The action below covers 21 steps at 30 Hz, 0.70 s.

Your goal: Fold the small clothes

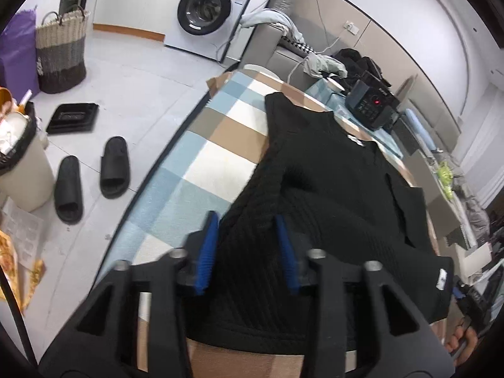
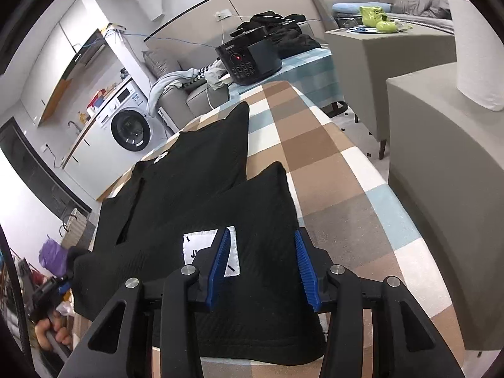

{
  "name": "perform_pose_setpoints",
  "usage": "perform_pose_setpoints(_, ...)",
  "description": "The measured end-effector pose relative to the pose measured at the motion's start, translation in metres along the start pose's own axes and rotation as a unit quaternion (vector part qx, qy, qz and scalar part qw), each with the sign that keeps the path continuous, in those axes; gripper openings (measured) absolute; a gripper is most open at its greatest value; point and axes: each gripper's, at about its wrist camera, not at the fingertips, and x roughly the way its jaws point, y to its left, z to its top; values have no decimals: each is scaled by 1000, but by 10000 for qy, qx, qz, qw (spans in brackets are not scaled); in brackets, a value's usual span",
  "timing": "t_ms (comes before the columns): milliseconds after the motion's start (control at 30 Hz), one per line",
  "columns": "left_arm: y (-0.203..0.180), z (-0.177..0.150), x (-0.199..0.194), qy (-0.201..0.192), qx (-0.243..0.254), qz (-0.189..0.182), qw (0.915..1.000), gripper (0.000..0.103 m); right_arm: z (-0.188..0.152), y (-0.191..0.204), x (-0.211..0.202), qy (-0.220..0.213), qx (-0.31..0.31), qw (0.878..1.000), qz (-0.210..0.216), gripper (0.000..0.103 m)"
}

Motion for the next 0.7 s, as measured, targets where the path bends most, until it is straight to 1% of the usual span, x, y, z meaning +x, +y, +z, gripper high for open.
perform_pose_setpoints(33, -2, 0, 0, 6, 31, -117, 9999, 7, 0, 1, 0, -20, -28, 10000, 50, 30)
perform_pose_setpoints(67, -4, -1, -1, -17, 55, -169, 9998, 5, 0, 2, 0, -29, -55, 9999, 85, 14)
perform_pose_setpoints(100, -7, -2, -6, -73, 92, -178, 9998, 4, 0, 3, -2, -41, -49, 9999, 121, 10)
perform_pose_setpoints(133, -9, -3, -11, -134, 146, -189, 9996, 3, 0, 2, -6, -120, 7, 9998, 183, 8)
perform_pose_setpoints(233, -10, -11, -36, -306, 158, -286, 9990, 3, -4, -2, -29, -489, 140, 9972, 541, 6)
perform_pose_setpoints(300, -11, -17, -55, -471, 200, -357, 9981, 3, -6, 0, -45, -766, 78, 9944, 726, 6)
perform_pose_setpoints(367, -11, -24, -77, -586, 209, -425, 9972, 3, -10, 3, -61, -954, -7, 9923, 793, 6)
perform_pose_setpoints(467, -10, -33, -104, -748, 146, -550, 9956, 3, -16, 6, -83, -1248, -49, 9851, 1183, 6)
perform_pose_setpoints(567, -3, -42, -130, -903, 16, -668, 9937, 3, -20, 11, -95, -1342, -177, 9837, 1186, 6)
perform_pose_setpoints(633, 2, -45, -145, -976, -67, -772, 9922, 3, -21, 11, -101, -1406, -153, 9816, 1284, 6)
perform_pose_setpoints(700, 6, -47, -157, -1037, -145, -826, 9911, 3, -22, 10, -105, -1473, -114, 9808, 1275, 6)
